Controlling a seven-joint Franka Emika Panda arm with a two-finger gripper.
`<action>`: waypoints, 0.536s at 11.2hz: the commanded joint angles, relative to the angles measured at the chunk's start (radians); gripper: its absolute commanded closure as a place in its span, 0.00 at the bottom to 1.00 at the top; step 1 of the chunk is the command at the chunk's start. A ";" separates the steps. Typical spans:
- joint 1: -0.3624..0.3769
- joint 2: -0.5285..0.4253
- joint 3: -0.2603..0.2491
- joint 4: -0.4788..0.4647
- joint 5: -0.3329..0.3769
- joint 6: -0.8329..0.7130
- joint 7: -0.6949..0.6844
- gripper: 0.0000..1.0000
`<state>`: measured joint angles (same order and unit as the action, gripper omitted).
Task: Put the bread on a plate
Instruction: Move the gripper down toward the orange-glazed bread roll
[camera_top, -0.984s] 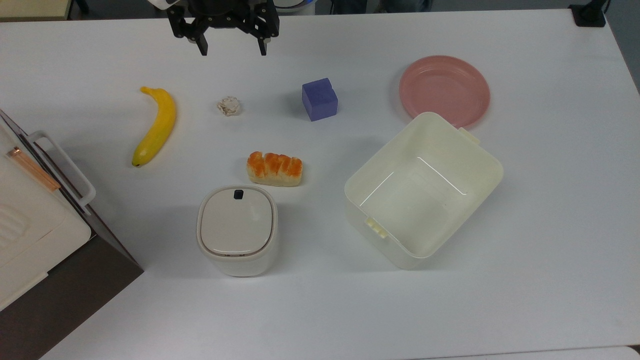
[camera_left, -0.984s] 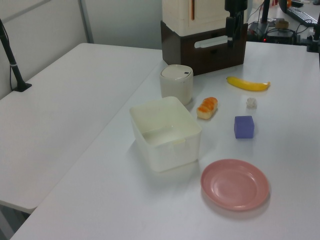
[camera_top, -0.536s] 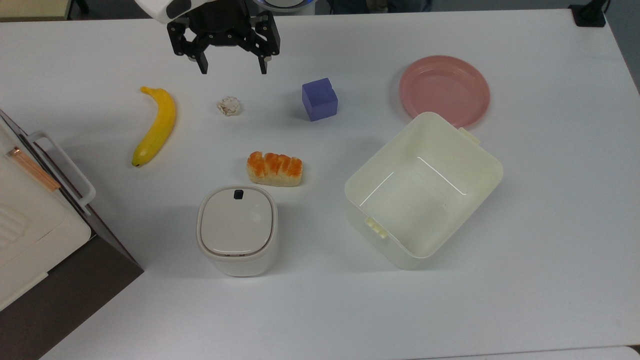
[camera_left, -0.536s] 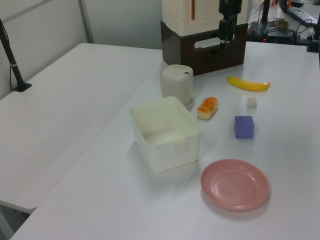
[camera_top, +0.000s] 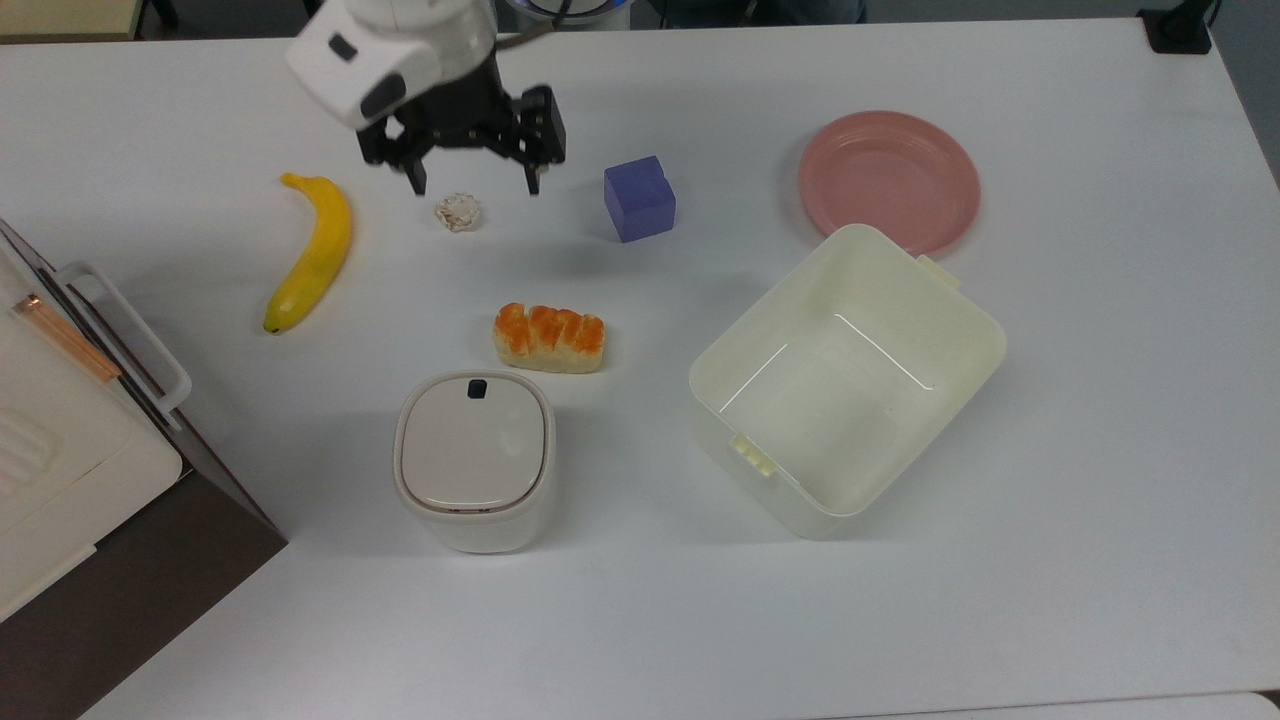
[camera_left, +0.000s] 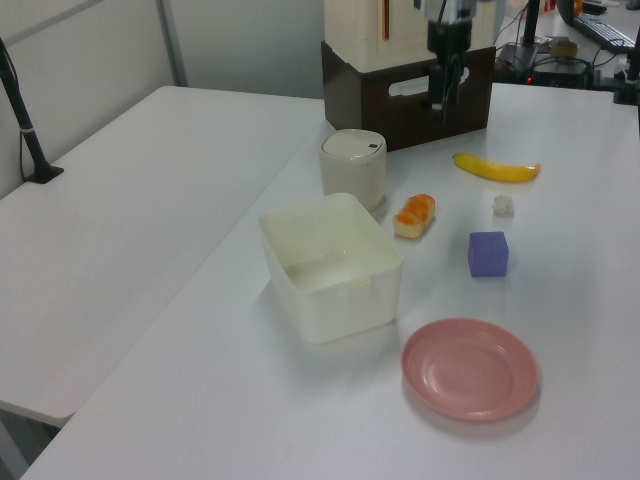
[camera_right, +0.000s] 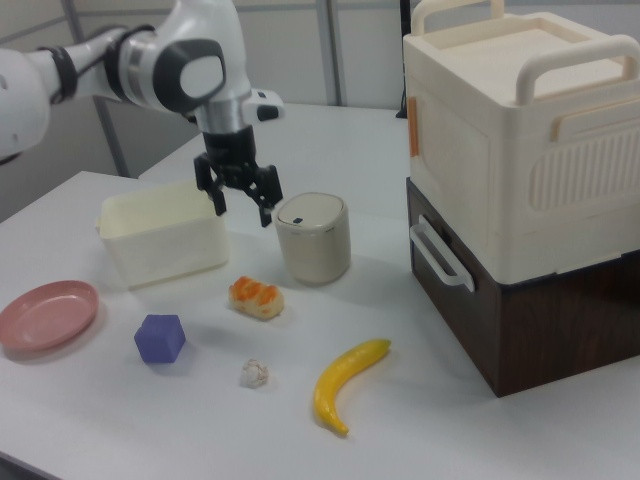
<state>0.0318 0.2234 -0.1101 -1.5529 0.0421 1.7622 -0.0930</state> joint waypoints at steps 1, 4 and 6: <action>0.011 0.068 -0.002 -0.015 -0.037 0.065 -0.291 0.00; 0.016 0.070 0.036 -0.052 -0.121 0.063 -0.741 0.00; 0.016 0.102 0.085 -0.073 -0.235 0.094 -0.900 0.00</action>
<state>0.0363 0.3213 -0.0687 -1.5739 -0.0869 1.8103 -0.8131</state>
